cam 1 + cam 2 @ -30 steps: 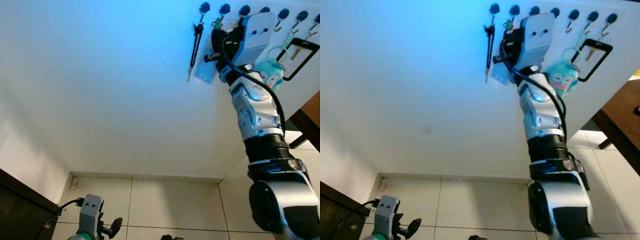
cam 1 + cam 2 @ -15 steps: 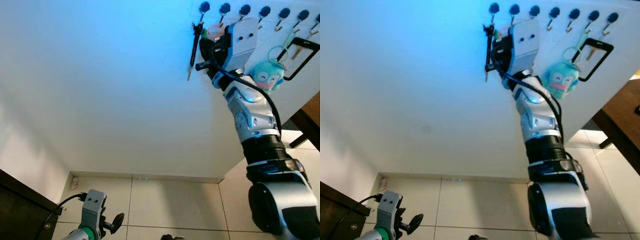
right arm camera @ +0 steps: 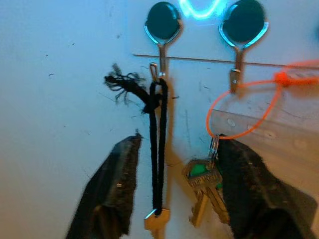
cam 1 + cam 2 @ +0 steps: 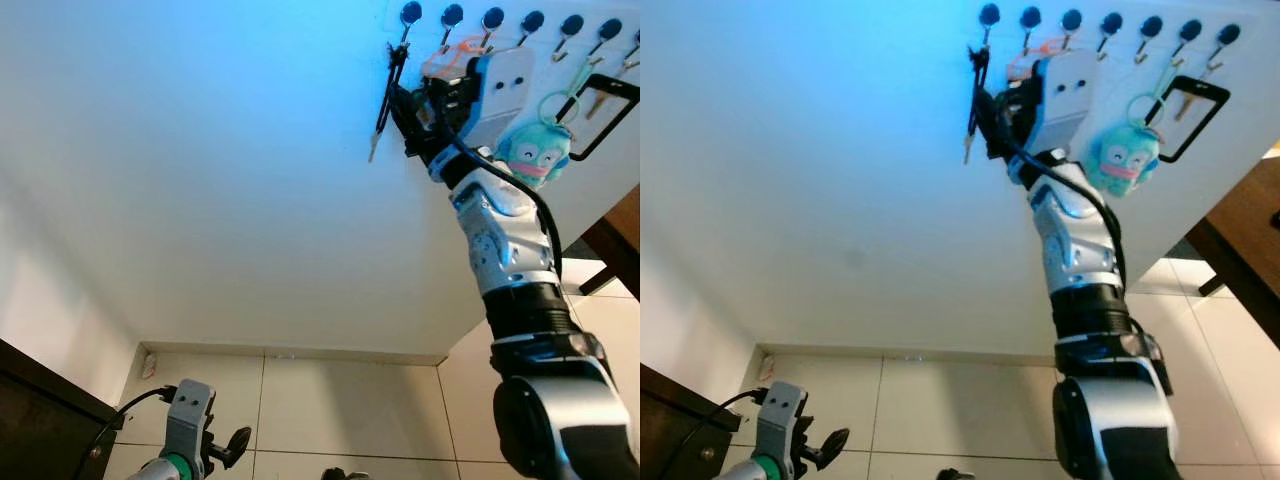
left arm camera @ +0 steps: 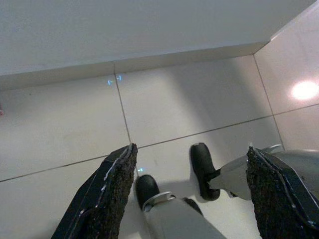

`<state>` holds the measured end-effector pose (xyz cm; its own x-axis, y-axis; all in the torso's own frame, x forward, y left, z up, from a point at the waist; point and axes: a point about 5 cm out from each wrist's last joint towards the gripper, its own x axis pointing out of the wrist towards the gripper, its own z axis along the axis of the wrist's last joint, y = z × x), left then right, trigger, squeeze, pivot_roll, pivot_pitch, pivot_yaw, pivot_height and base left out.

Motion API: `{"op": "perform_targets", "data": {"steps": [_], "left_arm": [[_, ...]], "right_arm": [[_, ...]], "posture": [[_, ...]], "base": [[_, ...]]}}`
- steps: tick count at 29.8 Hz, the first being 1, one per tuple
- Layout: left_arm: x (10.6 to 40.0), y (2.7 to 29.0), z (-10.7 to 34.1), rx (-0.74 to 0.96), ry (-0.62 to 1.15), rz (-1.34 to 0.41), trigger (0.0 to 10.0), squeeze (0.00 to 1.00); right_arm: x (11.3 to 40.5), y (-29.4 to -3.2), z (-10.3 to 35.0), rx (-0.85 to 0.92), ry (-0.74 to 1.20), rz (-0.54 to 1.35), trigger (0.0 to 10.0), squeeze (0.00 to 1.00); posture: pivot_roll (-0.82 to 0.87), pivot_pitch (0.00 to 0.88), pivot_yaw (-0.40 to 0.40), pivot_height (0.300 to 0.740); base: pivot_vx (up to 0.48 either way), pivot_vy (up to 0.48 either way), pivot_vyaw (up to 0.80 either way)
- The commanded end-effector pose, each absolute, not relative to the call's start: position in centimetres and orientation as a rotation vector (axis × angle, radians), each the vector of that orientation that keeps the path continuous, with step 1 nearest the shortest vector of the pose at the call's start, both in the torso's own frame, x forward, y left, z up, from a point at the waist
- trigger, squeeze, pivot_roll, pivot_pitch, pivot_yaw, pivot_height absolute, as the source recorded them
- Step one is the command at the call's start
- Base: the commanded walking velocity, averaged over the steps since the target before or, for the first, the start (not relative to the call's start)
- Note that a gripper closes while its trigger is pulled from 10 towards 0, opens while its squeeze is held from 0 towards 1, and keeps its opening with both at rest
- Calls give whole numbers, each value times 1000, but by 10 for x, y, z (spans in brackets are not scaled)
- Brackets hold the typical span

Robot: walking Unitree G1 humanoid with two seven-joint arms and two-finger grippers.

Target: Hang keys on a hook

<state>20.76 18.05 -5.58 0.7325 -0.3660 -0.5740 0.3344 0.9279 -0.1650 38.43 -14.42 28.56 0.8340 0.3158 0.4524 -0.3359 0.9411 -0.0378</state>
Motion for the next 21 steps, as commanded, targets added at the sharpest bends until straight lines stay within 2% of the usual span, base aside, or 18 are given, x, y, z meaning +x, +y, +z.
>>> {"op": "perform_targets", "data": {"steps": [1,10,16,18,21], "left_arm": [[199,180,-62,-58,679,-386,10000,0],[185,180,-71,-77,748,-367,10000,0],[173,178,-77,-78,794,-383,10000,0],[170,180,-80,-67,817,-364,10000,0],[169,180,-81,-61,828,-352,10000,0]], "right_arm": [[379,-147,284,93,-505,363,10000,1000],[372,-144,237,156,-392,438,10000,1000],[365,-148,194,181,-279,421,10000,1000],[362,-154,167,200,-209,391,10000,1000],[359,-157,157,209,-180,381,10000,1000]], "posture": [[74,70,6,740],[65,68,-1,740],[59,72,1,740],[59,77,-1,740],[59,77,-1,740]], "base": [[0,0,0],[0,0,0],[0,0,0],[0,0,0],[0,0,0]]}}
